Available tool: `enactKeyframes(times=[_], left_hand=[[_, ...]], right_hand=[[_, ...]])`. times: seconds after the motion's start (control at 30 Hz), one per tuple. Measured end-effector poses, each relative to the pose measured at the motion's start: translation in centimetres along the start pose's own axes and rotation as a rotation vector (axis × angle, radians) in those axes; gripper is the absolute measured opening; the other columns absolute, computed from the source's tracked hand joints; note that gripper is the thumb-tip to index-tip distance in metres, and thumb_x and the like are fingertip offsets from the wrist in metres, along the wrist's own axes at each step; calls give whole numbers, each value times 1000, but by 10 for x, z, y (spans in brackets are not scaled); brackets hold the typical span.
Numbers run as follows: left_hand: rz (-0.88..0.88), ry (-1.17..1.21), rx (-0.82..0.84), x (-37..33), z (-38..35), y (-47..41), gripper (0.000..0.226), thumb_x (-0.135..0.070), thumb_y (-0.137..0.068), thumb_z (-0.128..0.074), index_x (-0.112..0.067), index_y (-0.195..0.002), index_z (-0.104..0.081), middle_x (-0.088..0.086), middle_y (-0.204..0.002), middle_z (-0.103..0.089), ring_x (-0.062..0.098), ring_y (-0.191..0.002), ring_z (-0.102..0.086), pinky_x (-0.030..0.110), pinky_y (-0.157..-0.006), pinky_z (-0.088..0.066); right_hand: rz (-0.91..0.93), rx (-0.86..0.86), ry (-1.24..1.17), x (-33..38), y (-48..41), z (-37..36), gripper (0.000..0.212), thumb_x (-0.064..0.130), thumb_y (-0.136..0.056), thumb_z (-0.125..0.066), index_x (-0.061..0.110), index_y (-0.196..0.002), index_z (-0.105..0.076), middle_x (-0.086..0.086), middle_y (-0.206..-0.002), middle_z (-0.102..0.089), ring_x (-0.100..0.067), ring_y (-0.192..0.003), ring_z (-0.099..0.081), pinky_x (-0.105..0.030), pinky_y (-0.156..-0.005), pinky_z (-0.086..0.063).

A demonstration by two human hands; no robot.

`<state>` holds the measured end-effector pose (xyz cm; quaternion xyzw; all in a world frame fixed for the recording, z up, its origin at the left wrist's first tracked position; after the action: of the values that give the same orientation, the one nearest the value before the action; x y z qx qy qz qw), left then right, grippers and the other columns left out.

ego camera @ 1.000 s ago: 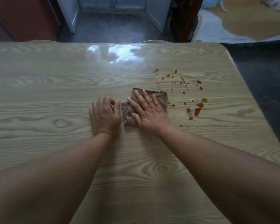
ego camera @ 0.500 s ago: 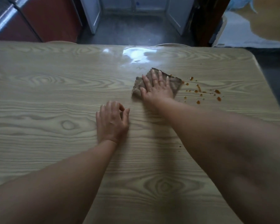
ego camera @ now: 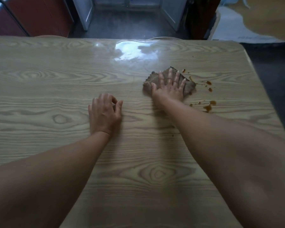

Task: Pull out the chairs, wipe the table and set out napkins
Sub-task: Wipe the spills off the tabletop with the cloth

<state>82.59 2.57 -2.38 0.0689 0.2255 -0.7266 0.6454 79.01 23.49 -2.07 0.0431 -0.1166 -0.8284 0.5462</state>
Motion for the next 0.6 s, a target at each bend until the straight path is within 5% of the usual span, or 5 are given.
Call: enactKeyframes(times=[0.6], left_hand=[[-28, 54, -10, 1, 0, 5, 29, -42, -93, -49, -14, -94, -57, 13, -107, -58, 35, -105, -50, 43, -90, -34]], right_hand=[[251, -46, 29, -4, 129, -39, 64, 55, -99, -17, 34, -153, 8, -3, -161, 24, -29, -146, 26, -54, -116, 16]])
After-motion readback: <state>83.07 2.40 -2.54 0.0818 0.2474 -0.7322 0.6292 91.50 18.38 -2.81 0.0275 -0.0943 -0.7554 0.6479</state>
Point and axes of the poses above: each hand's wrist, its own y-axis away from the middle knuckle, its own z-axis out of the back of the hand, x = y × z, the point moved 2 cm from there along -y, towards the middle knuckle
